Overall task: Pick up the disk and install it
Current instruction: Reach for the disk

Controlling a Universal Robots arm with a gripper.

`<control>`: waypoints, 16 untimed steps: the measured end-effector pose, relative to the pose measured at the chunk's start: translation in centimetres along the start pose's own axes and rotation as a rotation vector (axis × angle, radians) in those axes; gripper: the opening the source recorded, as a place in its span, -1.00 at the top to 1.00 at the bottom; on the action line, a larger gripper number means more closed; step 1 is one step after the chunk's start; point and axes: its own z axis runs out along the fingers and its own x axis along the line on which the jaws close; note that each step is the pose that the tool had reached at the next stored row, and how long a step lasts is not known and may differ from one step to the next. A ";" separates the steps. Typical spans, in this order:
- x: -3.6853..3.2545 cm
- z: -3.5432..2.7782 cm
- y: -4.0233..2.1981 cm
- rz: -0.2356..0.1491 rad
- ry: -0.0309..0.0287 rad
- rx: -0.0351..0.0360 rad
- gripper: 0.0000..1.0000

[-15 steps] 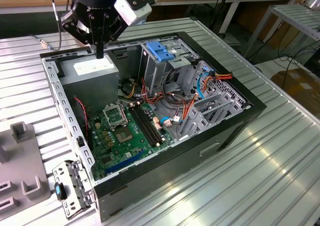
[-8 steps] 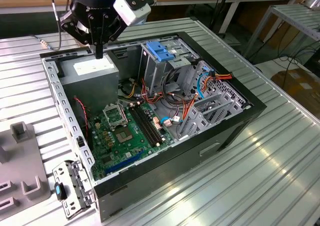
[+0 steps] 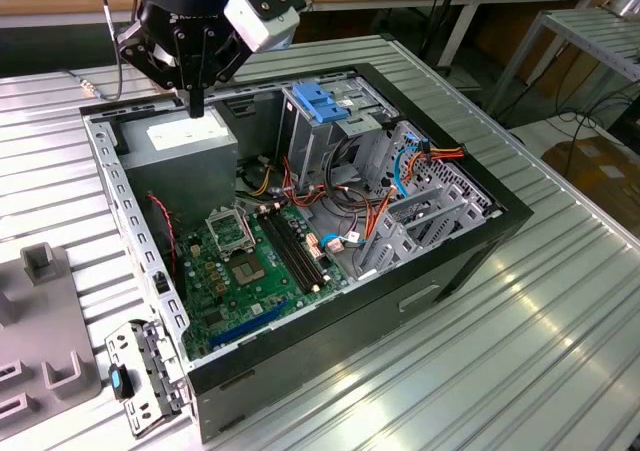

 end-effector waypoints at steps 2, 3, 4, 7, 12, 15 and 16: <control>0.05 0.00 0.00 0.000 0.0000 0.0000 0.79; 0.08 0.00 -0.01 0.000 0.0001 0.0000 0.79; 0.11 0.00 -0.01 0.000 0.0001 0.0000 0.79; 0.23 0.00 -0.02 0.000 0.0002 0.0000 0.79; 0.44 -0.01 -0.03 0.000 0.0003 0.0001 0.79; 0.51 -0.01 -0.04 0.000 0.0003 0.0000 0.79; 0.54 -0.01 -0.04 0.000 0.0003 0.0000 0.79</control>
